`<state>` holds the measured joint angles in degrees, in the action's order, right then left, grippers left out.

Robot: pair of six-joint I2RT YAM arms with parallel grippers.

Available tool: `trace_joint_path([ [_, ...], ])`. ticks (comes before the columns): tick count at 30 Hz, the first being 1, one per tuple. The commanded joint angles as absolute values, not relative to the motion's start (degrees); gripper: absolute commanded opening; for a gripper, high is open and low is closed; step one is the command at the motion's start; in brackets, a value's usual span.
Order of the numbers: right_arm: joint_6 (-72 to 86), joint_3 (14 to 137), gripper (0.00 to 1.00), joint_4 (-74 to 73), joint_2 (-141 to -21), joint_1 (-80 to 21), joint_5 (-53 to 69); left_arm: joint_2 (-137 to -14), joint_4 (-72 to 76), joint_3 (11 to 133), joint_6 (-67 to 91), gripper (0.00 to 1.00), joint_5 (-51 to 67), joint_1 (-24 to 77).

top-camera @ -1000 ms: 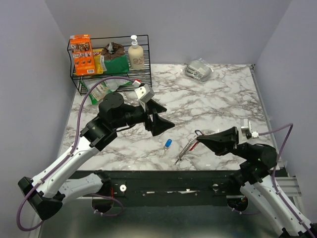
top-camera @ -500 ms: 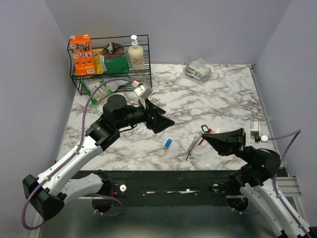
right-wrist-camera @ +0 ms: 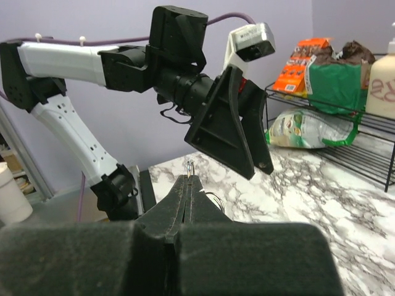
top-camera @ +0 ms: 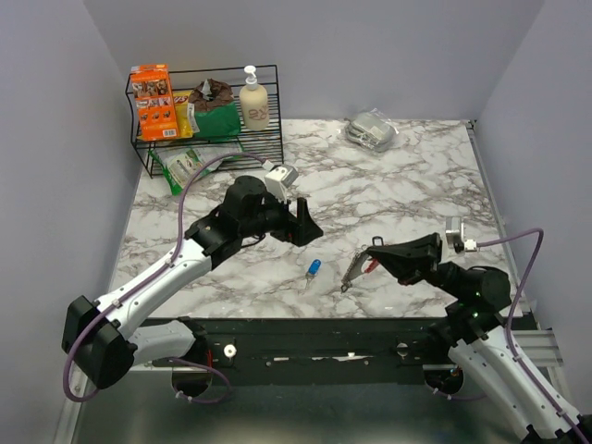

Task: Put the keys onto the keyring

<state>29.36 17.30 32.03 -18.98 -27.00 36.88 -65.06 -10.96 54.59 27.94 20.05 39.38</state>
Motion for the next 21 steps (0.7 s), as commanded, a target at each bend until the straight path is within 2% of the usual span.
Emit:
trace_joint_path([
  [1, 26.7, 17.7, 0.0, 30.2, -20.3, -27.2, 38.5, -65.7, -14.2, 52.6, 25.9, 0.91, 17.1, 39.0],
  [9, 25.8, 14.9, 0.01, 29.3, -22.4, -27.2, 40.8, -67.5, -14.3, 48.8, 24.3, 0.86, 16.3, 39.0],
  [15, 25.1, 13.3, 0.0, 28.2, -21.9, -27.2, 40.6, -72.0, -17.5, 49.0, 24.4, 0.73, 13.5, 40.1],
  [18, 24.9, 12.7, 0.0, 27.5, -22.0, -27.2, 40.5, -74.4, -20.1, 50.4, 23.6, 0.73, 9.4, 41.6],
  [21, 24.8, 11.8, 0.0, 27.2, -22.4, -27.2, 41.1, -73.7, -17.9, 49.9, 22.3, 0.72, 10.7, 42.4],
])
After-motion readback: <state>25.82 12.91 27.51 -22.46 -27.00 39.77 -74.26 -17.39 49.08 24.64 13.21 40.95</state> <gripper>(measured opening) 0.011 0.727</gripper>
